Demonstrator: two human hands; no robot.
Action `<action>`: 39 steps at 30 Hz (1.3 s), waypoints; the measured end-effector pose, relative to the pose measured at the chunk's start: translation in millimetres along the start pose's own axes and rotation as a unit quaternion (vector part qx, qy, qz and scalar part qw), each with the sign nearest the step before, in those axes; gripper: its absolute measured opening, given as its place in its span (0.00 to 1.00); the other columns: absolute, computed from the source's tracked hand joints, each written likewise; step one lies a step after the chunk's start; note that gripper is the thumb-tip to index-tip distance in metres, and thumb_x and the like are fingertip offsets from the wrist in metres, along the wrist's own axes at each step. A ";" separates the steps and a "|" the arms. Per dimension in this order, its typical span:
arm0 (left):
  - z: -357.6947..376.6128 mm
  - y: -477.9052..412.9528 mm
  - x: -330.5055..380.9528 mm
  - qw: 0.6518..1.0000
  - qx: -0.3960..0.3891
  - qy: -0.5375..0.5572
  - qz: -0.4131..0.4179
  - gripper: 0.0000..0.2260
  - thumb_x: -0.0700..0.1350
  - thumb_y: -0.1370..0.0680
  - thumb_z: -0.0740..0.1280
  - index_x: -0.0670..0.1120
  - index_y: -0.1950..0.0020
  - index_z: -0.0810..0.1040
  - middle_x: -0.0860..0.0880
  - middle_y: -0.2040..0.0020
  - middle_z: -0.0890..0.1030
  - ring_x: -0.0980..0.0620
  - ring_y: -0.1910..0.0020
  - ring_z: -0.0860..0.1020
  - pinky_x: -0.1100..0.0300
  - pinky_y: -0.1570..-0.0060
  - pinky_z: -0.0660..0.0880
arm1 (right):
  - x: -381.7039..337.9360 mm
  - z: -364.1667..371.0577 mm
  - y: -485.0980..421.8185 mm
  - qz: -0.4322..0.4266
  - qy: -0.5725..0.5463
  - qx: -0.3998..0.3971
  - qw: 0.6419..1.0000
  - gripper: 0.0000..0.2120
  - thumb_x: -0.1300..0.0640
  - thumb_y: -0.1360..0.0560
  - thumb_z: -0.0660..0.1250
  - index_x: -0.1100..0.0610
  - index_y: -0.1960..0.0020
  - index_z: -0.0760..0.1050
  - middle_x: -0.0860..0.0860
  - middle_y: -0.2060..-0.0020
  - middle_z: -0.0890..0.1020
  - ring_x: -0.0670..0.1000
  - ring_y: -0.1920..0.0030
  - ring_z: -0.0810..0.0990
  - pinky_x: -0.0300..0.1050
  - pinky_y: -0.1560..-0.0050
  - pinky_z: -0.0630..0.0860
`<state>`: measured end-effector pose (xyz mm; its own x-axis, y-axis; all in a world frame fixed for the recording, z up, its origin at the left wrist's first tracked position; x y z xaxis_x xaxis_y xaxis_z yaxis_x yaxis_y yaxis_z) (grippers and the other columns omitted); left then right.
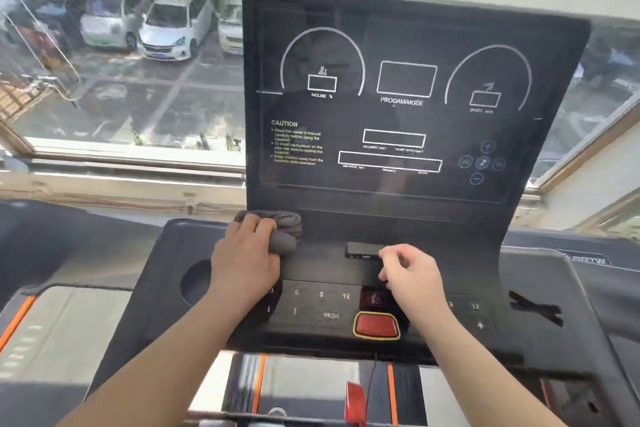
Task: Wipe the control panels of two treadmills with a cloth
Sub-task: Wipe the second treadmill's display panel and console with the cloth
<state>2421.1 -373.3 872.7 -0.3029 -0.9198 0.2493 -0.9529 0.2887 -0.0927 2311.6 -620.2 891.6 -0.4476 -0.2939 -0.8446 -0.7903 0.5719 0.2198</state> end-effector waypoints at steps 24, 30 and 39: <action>30.6 87.3 31.6 0.970 -0.082 0.061 0.219 0.23 0.56 0.32 0.66 0.57 0.37 0.77 0.55 0.44 0.76 0.48 0.47 0.75 0.52 0.58 0.80 | 5.8 0.4 38.6 -0.024 0.030 -0.107 0.993 0.11 0.54 0.18 0.65 0.52 0.57 0.82 0.50 0.66 0.85 0.46 0.66 0.80 0.46 0.54 0.78; 25.4 49.5 -17.0 0.999 -0.004 0.047 -0.009 0.24 0.53 0.29 0.67 0.53 0.33 0.78 0.50 0.39 0.77 0.44 0.41 0.73 0.47 0.46 0.79 | -3.1 13.2 44.2 -0.024 0.045 -0.117 0.992 0.11 0.54 0.18 0.64 0.51 0.56 0.82 0.49 0.66 0.85 0.46 0.65 0.82 0.38 0.60 0.77; 21.8 102.4 11.0 0.987 -0.093 0.093 0.089 0.21 0.59 0.28 0.62 0.60 0.35 0.75 0.57 0.41 0.72 0.52 0.41 0.72 0.55 0.52 0.78 | -12.1 30.7 52.2 0.015 -0.025 -0.110 0.994 0.10 0.57 0.19 0.66 0.54 0.56 0.82 0.50 0.70 0.82 0.49 0.73 0.74 0.43 0.69 0.75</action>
<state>2320.5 -359.6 845.0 -0.4463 -0.7908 0.4189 -0.8651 0.5010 0.0242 2288.5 -563.3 898.3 -0.4551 -0.2384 -0.8579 -0.8519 0.3969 0.3417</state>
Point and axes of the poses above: each hand's wrist, its own y-axis away from the middle knuckle, its own z-axis out of the palm, x = y × z, the point moved 1 cm from there along -y, towards the middle knuckle
